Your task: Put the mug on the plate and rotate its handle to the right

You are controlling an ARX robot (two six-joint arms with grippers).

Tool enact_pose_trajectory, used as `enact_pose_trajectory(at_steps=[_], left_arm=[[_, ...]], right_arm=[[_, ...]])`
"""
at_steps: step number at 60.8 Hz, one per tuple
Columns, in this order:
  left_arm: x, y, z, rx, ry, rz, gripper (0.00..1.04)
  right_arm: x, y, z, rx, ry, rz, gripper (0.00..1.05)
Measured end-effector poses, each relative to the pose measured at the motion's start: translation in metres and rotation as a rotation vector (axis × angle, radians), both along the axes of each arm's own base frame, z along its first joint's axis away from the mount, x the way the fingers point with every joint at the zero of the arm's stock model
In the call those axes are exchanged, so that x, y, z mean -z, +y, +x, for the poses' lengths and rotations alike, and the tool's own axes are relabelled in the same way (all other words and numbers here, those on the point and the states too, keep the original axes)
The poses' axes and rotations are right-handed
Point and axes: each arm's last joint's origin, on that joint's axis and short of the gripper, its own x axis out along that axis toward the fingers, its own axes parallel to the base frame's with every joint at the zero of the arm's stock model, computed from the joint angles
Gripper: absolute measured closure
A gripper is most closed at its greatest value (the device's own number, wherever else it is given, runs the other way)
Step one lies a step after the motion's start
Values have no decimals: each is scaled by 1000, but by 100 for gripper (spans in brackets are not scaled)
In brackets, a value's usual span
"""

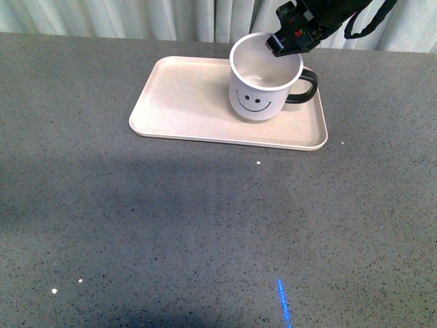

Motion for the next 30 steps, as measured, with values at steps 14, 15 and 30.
enact_pose_trajectory(at_steps=[14, 15, 30], left_arm=[[0, 0, 0, 0, 0, 0, 9], [0, 0, 0, 0, 0, 0, 9], [0, 0, 0, 0, 0, 0, 9]], right_arm=[[8, -1, 9, -100, 38, -29, 103], [9, -1, 9, -107, 42, -29, 103], [14, 0, 17, -144, 66, -16, 103]])
